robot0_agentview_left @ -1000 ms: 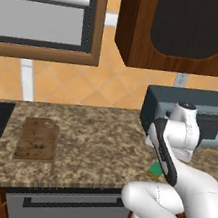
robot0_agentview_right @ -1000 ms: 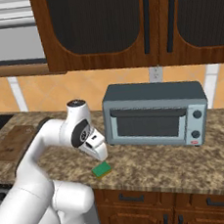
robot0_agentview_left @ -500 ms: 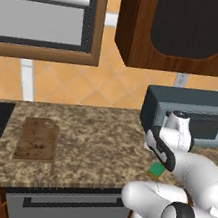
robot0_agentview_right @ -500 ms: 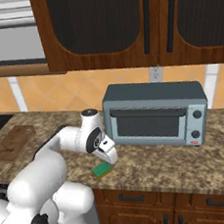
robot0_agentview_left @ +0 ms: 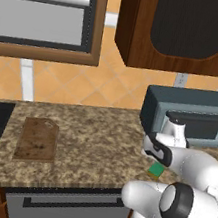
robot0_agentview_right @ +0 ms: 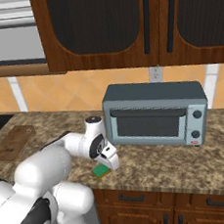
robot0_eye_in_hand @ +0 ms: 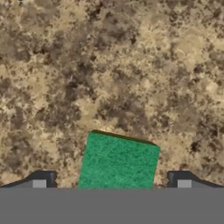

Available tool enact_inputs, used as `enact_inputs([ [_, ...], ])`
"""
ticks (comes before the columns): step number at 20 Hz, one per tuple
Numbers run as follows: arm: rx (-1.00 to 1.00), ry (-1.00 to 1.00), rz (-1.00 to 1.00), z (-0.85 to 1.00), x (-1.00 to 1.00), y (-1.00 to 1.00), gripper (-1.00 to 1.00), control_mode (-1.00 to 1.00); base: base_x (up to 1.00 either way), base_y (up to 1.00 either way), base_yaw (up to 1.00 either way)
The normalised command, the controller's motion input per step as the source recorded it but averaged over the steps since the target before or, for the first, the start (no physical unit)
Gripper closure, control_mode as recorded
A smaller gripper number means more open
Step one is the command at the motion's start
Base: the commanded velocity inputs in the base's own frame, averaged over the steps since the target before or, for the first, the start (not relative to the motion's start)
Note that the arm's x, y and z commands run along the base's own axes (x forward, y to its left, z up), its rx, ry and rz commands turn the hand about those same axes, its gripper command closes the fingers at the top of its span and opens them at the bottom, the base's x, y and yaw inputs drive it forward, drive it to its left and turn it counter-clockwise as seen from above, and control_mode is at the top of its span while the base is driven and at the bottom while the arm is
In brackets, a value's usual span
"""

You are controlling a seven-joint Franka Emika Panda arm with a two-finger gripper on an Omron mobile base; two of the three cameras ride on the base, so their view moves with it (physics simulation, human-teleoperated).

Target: Pick up the sponge from the counter and clean the cutting board by briefly scrubbing or pressing down on the cutting board. Once finished, release the sponge.

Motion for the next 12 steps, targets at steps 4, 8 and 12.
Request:
enact_inputs([
  [4,0.00,0.00,-0.02,-0.32,0.00,0.00,-1.00,-1.00,0.00,0.00,0.00],
  [8,0.00,0.00,-0.03,-0.22,0.01,0.02,-1.00,-1.00,0.00,0.00,0.00],
  [12,0.00,0.00,-0.03,-0.17,0.00,0.00,-1.00,-1.00,0.00,0.00,0.00],
])
